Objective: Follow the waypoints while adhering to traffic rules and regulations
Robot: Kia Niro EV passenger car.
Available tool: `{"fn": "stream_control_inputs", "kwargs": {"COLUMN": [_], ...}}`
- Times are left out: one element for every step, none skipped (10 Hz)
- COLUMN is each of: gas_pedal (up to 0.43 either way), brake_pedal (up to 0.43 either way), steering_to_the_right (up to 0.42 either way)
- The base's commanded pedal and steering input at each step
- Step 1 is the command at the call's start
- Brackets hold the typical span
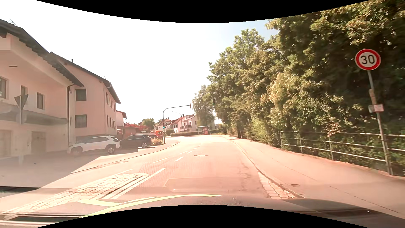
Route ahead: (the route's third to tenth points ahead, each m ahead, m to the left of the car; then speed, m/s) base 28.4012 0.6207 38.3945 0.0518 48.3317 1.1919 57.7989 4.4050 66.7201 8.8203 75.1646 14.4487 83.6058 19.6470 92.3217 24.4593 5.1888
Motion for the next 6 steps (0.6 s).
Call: {"fn": "stream_control_inputs", "kwargs": {"gas_pedal": [0.157,0.169,0.169,0.169,0.177,0.177], "brake_pedal": [0.0,0.0,0.0,0.0,0.0,0.0], "steering_to_the_right": [-0.043,-0.016,0.001,0.014,0.026,0.043]}}
